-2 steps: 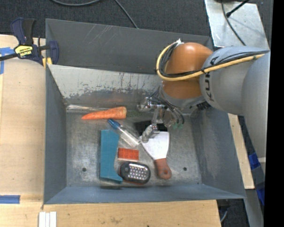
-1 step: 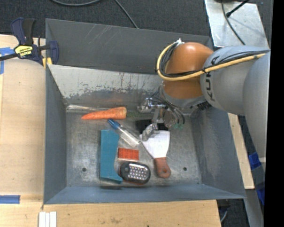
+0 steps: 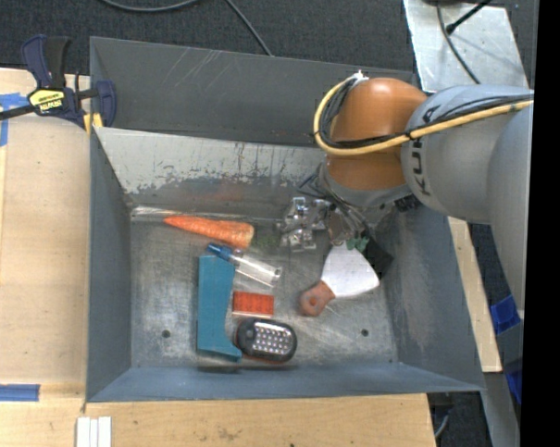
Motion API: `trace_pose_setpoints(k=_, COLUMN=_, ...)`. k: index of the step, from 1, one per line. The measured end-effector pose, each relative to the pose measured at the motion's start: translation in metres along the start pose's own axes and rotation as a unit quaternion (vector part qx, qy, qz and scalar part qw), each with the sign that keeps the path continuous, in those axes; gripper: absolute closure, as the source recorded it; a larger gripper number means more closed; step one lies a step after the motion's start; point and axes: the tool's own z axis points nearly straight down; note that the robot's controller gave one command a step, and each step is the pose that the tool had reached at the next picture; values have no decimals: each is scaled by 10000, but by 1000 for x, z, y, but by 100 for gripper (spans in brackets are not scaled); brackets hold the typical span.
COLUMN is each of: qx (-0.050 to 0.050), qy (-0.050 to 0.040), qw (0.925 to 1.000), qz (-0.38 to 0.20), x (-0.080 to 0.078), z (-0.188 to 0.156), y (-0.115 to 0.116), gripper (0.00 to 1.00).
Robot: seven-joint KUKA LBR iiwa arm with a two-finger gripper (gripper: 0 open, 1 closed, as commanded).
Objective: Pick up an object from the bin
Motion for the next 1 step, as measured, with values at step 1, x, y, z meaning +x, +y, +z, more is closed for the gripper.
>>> trace_pose_setpoints(k=1, qx=17, qy=-28, qw=10000, qz=6, x=-1, z=-14, y=-1, gripper=100)
